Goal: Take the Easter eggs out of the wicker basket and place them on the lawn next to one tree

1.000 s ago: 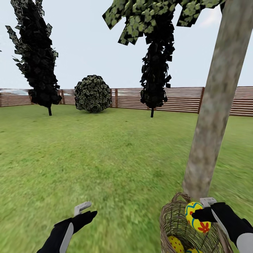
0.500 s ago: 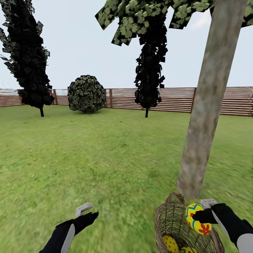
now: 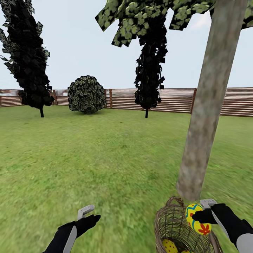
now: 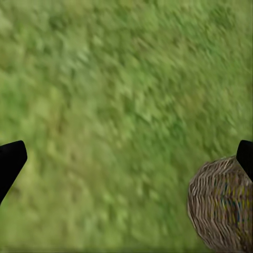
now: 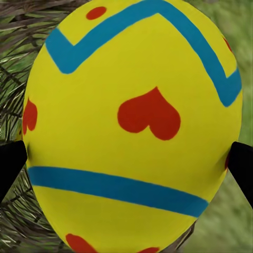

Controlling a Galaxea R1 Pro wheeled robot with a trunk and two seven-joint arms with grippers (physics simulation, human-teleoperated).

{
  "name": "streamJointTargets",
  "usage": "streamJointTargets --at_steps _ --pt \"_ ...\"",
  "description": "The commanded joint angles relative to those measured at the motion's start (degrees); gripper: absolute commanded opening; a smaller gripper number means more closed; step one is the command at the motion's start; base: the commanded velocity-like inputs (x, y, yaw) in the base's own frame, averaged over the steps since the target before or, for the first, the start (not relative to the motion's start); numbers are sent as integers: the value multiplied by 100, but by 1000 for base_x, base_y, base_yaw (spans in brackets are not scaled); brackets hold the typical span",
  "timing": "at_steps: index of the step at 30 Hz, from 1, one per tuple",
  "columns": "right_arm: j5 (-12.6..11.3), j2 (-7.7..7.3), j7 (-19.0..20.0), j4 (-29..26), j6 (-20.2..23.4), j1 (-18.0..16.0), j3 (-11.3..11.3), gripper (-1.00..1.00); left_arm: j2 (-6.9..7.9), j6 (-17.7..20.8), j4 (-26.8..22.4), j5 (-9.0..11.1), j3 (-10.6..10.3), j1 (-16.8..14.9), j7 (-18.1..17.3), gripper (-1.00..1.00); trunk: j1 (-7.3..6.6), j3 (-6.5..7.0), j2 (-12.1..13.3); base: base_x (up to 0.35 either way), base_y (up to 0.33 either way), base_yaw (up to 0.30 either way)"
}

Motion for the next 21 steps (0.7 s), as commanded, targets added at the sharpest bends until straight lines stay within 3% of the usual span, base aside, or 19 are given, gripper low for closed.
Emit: streamJointTargets --at_steps 1,8,21 --pt "48 -5 36 -9 21 -2 11 -100 -8 47 -8 47 29 -4 -14 100 -23 12 38 0 0 0" --pt "47 -12 46 -9 21 -2 8 -100 -4 40 -8 46 29 -4 -14 100 -177 137 319 0 0 -33" --pt "47 -21 54 -9 29 -2 0 -100 -7 39 1 46 29 -4 -14 100 -463 371 840 0 0 -291"
